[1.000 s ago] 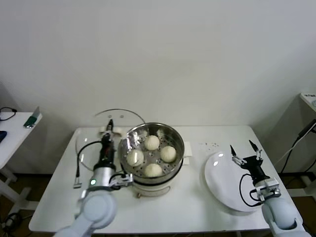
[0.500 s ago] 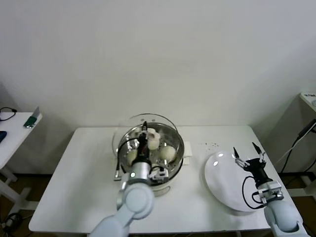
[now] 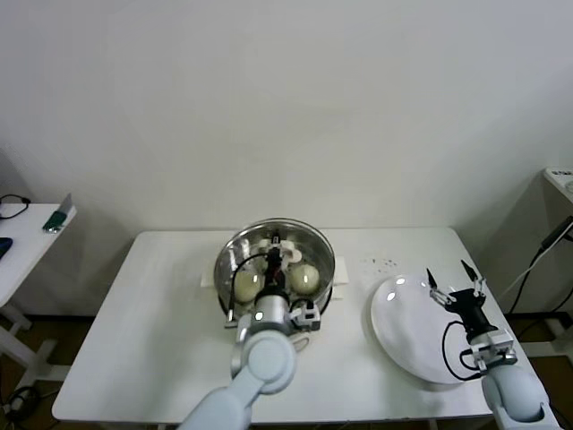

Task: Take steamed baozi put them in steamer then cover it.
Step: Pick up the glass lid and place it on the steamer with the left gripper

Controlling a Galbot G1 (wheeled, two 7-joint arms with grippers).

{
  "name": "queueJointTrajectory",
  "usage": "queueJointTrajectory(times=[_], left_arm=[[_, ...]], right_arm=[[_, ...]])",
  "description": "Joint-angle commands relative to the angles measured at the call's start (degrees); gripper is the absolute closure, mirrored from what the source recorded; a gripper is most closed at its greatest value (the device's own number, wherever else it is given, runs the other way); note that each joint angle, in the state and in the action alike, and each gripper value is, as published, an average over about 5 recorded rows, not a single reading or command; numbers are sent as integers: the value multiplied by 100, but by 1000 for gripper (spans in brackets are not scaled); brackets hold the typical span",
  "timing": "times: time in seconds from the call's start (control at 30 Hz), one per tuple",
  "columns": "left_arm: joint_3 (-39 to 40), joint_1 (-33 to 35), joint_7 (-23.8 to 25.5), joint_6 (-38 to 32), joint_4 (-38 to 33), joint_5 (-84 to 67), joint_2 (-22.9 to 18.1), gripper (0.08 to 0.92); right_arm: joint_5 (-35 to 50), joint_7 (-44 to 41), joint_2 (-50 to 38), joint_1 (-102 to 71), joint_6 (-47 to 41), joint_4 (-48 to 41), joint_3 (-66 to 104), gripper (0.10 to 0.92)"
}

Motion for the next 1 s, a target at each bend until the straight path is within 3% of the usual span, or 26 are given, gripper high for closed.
queueJointTrajectory(times=[0.03, 0.77, 0.87, 1.0], left_arm=[[18, 11, 174, 282, 108, 101, -99, 850], [-26, 75, 12, 282, 46, -278, 50, 850], [-16, 80, -86, 282, -134, -460, 178, 819], [-29, 141, -212, 282, -497, -658, 358, 715]], right_arm=[[-20, -6, 17, 19, 10, -31, 13, 203], [-49, -95, 68, -41, -25, 50, 88, 203], [-35, -118, 74, -81, -153, 115, 94, 203], [-29, -110, 83, -117, -311, 172, 98, 203]])
